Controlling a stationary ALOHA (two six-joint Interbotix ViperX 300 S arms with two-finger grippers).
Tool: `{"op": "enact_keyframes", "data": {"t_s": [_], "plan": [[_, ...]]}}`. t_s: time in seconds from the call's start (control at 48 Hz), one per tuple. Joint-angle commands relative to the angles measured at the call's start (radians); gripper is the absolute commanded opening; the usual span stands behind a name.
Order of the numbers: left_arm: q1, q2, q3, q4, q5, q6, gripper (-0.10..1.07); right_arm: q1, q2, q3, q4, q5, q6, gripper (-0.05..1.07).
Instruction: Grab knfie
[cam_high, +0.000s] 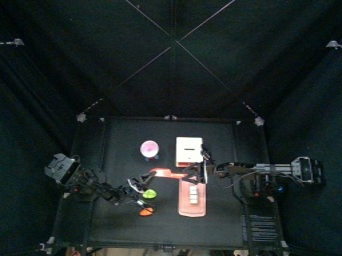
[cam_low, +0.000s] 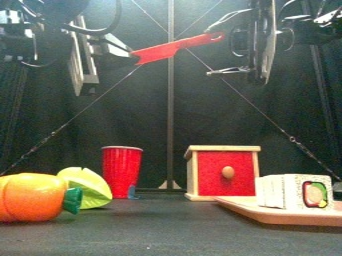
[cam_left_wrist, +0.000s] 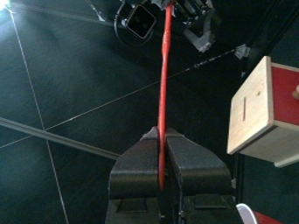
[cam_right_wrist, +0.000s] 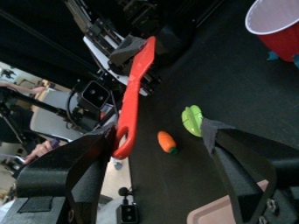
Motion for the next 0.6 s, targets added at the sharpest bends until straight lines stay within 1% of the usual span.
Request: {"op": "enact_keyframes", "data": {"t_s": [0.0,0.208,0.312,0.417,0.583], "plan": [[-0.006,-0.02,-0.021,-0.005,0.0,-0.009,0.34,0.017,-0.034,0.0,-0.063,-0.002,-0.005,1.04],[-0.038,-0.028,-0.026,-0.048,0.026,-0.015,0.34,0.072,-0.101,0.04,-0.224,-0.002,-0.005,1.04],[-0.064,-0.038,-0.038,-0.086,0.054,-0.052,0.33,0.107,-0.104,0.067,-0.253,0.002,-0.005,1.04],[-0.084,-0.075,-0.044,-0.101,0.146,-0.121,0.33,0.16,-0.089,0.091,-0.258,0.014,-0.005,1.04],[-0.091,-0.181,-0.032,-0.074,0.365,-0.299,0.3,0.178,-0.084,0.092,-0.256,0.103,-0.003,1.04]]}}
